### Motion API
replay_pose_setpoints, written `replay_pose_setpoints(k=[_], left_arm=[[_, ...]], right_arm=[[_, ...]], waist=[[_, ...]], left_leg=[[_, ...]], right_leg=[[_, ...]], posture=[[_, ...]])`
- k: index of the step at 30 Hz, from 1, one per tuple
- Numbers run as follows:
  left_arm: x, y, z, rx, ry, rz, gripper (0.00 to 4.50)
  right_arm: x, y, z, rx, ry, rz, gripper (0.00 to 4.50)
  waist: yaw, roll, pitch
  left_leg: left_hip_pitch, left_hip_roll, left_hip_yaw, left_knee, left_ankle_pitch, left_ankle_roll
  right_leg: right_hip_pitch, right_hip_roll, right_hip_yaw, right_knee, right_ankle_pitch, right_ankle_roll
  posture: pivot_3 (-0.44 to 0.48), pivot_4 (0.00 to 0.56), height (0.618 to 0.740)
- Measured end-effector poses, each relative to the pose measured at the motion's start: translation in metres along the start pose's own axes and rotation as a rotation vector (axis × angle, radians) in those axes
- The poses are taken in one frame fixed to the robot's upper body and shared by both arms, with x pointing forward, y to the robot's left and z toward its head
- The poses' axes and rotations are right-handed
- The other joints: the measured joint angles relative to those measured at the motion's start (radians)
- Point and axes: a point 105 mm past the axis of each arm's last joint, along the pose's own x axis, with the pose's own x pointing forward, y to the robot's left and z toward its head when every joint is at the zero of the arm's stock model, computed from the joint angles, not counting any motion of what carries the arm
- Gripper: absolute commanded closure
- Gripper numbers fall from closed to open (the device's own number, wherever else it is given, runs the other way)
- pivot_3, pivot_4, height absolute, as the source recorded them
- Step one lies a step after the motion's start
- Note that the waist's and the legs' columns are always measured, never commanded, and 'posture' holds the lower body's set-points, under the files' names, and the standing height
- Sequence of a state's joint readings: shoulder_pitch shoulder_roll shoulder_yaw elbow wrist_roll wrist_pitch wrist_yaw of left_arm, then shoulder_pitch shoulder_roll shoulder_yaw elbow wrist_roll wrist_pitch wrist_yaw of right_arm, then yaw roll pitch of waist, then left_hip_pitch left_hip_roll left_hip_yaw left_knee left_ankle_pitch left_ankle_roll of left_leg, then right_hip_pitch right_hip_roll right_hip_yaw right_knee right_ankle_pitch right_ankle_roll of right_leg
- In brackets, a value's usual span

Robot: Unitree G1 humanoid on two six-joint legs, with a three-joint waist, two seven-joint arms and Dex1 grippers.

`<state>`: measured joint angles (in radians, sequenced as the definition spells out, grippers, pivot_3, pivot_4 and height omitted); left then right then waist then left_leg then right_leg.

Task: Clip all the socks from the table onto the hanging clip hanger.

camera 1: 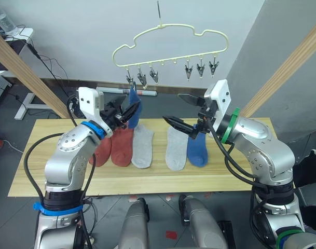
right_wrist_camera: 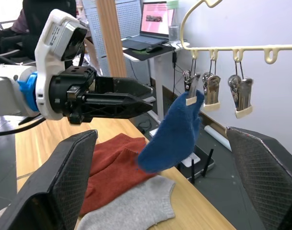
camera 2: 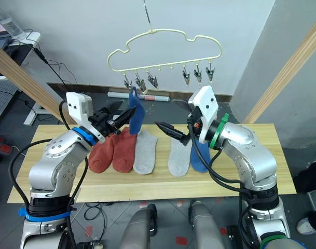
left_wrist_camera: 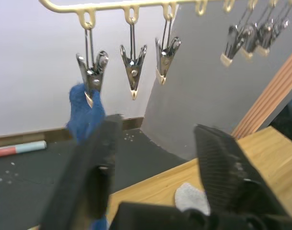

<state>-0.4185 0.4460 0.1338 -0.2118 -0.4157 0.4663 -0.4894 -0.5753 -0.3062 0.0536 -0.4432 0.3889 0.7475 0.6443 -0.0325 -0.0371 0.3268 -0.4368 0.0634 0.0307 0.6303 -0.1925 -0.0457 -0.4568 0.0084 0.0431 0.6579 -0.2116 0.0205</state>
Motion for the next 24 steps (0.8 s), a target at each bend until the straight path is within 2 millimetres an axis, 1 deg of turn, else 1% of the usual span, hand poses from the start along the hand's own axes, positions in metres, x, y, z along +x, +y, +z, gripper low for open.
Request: replay_pose_setpoints(k=[3, 7, 10, 17, 22, 24], left_arm=[[0.010, -0.005, 0.001, -0.004, -0.024, 0.001, 2.10], [0.019, 0.002, 0.001, 0.005, -0.049, 0.055, 2.10], [0.024, 0.008, -0.002, 0.005, -0.057, 0.095, 2.10], [0.029, 0.024, 0.005, 0.048, -0.098, 0.155, 2.10], [0.030, 0.028, 0.001, 0.049, -0.099, 0.160, 2.10], [0.033, 0.030, 0.002, 0.052, -0.104, 0.161, 2.10]], right_arm=[[0.001, -0.001, 0.001, -0.003, -0.004, -0.016, 0.00], [0.003, -0.001, 0.006, -0.011, -0.028, -0.021, 0.00], [0.006, 0.004, 0.018, -0.020, -0.068, 0.004, 0.00], [0.008, 0.007, 0.022, -0.010, -0.097, 0.006, 0.00], [0.008, 0.007, 0.023, -0.013, -0.100, -0.005, 0.00], [0.009, 0.008, 0.023, -0.015, -0.102, -0.002, 0.00]], waist=[[0.000, 0.000, 0.000], [-0.002, 0.000, 0.000], [-0.007, 0.000, 0.000], [-0.011, 0.000, 0.000], [-0.015, 0.000, 0.000], [-0.015, 0.000, 0.000]], left_leg=[[0.000, 0.000, 0.000, 0.000, 0.000, 0.000], [0.000, 0.000, 0.000, 0.000, 0.000, 0.000], [0.000, 0.000, 0.000, 0.000, 0.000, 0.000], [0.000, 0.000, 0.000, 0.000, 0.000, 0.000], [0.000, 0.000, -0.001, 0.000, 0.000, 0.000], [0.000, 0.000, -0.001, 0.000, 0.000, 0.000]], right_leg=[[0.000, 0.000, 0.000, 0.000, 0.000, 0.000], [0.000, 0.000, 0.000, 0.000, 0.000, 0.000], [0.000, 0.000, 0.000, 0.000, 0.000, 0.000], [0.000, 0.000, 0.000, 0.000, 0.000, 0.000], [0.000, 0.000, -0.001, 0.000, 0.000, 0.000], [0.000, 0.000, -0.001, 0.001, 0.000, 0.000]], posture=[[-0.081, 0.309, 0.740], [-0.092, 0.304, 0.740], [-0.094, 0.303, 0.740], [-0.096, 0.304, 0.740], [-0.098, 0.308, 0.740], [-0.098, 0.308, 0.740]])
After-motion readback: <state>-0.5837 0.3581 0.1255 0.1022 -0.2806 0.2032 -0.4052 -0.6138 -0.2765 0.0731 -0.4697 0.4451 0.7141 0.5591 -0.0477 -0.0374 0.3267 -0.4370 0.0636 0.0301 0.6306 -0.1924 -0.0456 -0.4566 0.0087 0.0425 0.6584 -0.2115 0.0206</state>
